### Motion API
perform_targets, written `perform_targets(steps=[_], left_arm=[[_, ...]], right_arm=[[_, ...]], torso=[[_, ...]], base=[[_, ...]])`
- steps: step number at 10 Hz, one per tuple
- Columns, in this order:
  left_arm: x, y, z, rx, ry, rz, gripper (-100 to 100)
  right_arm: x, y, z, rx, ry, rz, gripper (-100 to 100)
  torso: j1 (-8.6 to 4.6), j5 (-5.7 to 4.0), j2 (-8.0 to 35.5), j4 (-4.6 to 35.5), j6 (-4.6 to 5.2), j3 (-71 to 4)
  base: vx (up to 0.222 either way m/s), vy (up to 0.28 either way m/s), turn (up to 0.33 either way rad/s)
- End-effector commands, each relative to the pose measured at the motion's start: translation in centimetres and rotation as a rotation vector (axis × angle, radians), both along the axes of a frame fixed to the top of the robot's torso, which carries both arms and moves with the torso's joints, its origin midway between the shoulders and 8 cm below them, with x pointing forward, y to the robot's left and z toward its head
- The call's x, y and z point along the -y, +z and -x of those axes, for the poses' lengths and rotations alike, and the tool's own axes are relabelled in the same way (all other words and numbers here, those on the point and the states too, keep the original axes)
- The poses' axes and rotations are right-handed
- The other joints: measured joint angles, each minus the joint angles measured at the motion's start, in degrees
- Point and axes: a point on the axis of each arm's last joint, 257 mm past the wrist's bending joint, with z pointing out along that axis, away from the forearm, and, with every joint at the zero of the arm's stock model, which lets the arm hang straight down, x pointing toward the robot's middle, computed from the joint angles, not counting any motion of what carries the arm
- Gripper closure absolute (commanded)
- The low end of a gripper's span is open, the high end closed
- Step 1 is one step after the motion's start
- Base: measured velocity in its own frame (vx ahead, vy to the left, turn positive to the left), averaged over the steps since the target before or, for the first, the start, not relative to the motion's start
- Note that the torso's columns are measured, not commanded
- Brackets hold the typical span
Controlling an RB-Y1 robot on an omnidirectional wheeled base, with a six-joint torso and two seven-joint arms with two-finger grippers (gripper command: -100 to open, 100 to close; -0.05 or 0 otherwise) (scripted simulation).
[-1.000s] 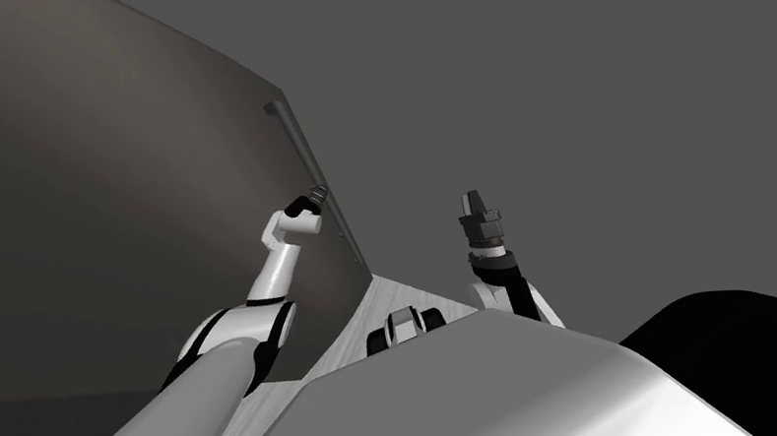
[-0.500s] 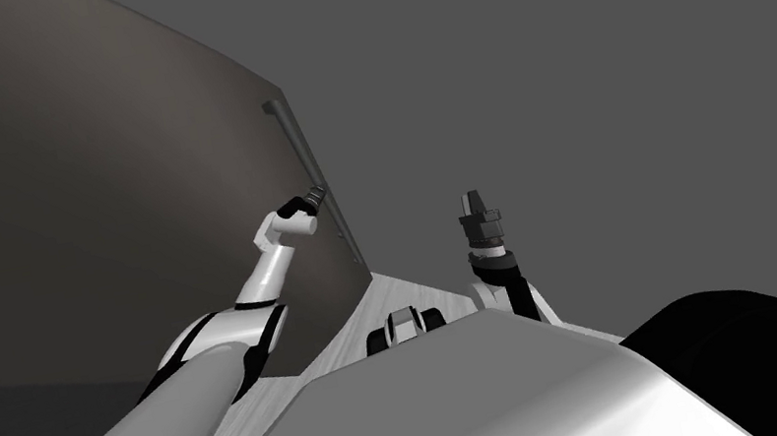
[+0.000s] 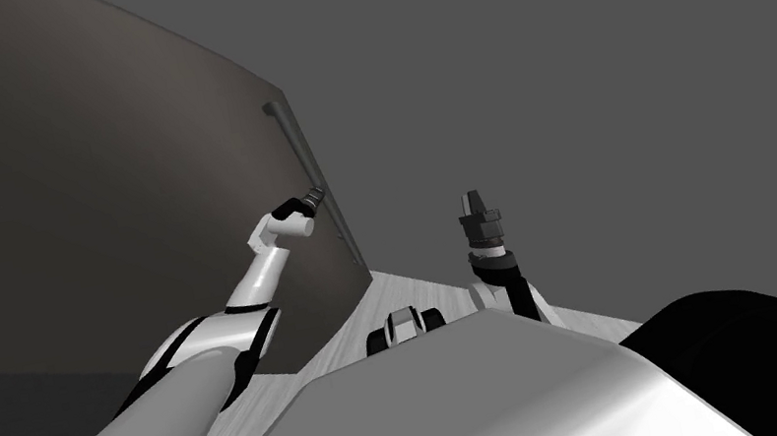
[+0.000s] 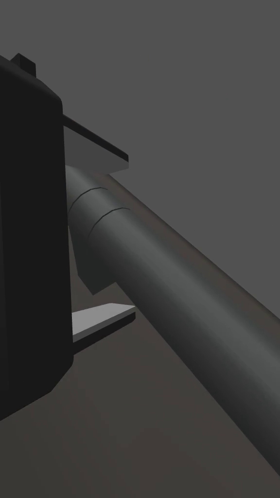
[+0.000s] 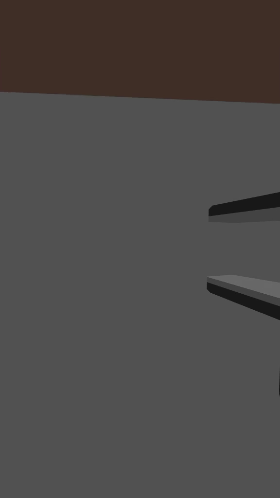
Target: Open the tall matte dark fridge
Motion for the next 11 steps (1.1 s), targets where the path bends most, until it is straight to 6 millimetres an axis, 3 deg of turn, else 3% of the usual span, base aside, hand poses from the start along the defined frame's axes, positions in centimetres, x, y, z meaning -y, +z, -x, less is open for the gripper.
perform_targets(steps=[1, 3, 4, 10, 11], left_arm=[[3.2, 0.3, 0.7, 0.005, -0.063, 0.006, 100], [6.5, 0.6, 1.7, 0.008, -0.127, 0.012, 100], [6.5, 0.6, 1.7, 0.008, -0.127, 0.012, 100], [15.9, 1.2, 5.5, 0.010, -0.324, 0.030, 100], [14.7, 0.5, 4.8, 0.005, -0.299, 0.009, 100]], right_arm=[[0.0, 0.0, 0.0, 0.000, 0.000, 0.000, 0], [0.0, 0.0, 0.0, 0.000, 0.000, 0.000, 0], [0.0, 0.0, 0.0, 0.000, 0.000, 0.000, 0], [0.0, 0.0, 0.0, 0.000, 0.000, 0.000, 0], [0.0, 0.0, 0.0, 0.000, 0.000, 0.000, 0]], torso=[[0.08, -0.01, 0.2, -0.1, 0.32, 0.1], [0.01, 0.05, 0.3, -0.2, 0.04, 0.2], [0.04, 0.05, 0.3, -0.1, 0.04, 0.2], [0.12, 0.13, 0.4, 0.0, 0.00, 0.2], [0.09, 0.14, 0.3, 0.0, -0.01, 0.2]], base=[[-0.187, 0.131, -0.080], [-0.227, 0.103, -0.070], [-0.163, 0.084, -0.055], [-0.212, 0.111, -0.061], [-0.113, 0.043, -0.053]])
